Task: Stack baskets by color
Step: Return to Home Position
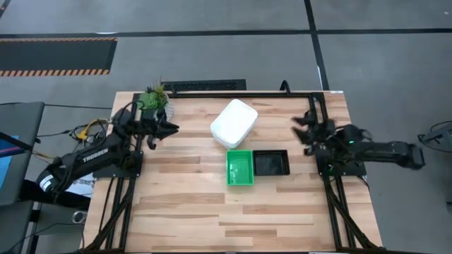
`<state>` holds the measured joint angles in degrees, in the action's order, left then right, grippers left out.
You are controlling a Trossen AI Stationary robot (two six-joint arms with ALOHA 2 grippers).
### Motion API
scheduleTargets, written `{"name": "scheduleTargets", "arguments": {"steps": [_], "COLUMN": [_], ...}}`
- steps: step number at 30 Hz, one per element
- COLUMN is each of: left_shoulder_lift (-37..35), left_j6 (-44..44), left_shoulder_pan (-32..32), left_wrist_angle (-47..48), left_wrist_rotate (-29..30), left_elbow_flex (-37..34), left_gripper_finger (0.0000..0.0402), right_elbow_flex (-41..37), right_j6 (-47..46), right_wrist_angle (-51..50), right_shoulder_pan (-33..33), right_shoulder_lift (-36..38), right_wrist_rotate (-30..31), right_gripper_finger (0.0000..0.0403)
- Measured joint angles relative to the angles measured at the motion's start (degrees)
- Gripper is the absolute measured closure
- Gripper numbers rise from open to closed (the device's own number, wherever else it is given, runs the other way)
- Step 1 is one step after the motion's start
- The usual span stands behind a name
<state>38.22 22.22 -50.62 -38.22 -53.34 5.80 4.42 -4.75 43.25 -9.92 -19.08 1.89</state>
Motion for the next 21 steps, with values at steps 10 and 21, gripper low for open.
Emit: {"name": "scheduleTargets", "arguments": {"steps": [10, 21], "left_shoulder_lift": [0.0, -1.1], "left_j6": [4.4, -2.5], "left_shoulder_pan": [-7.5, -9.2], "left_wrist_angle": [-7.3, -0.4], "left_wrist_rotate": [-11.2, -16.1], "left_elbow_flex": [-1.4, -5.2], "left_gripper_finger": [0.0330, 0.0330], "right_elbow_flex": [5.9, -3.8], "right_j6": [-2.8, -0.1], "right_wrist_angle": [-27.0, -19.5], "right_shoulder_pan": [-9.3, -9.4], "right_shoulder_lift": [18.9, 14.5], "right_wrist_rotate": [-4.1, -1.1], "right_gripper_finger": [0.0202, 0.0199]}}
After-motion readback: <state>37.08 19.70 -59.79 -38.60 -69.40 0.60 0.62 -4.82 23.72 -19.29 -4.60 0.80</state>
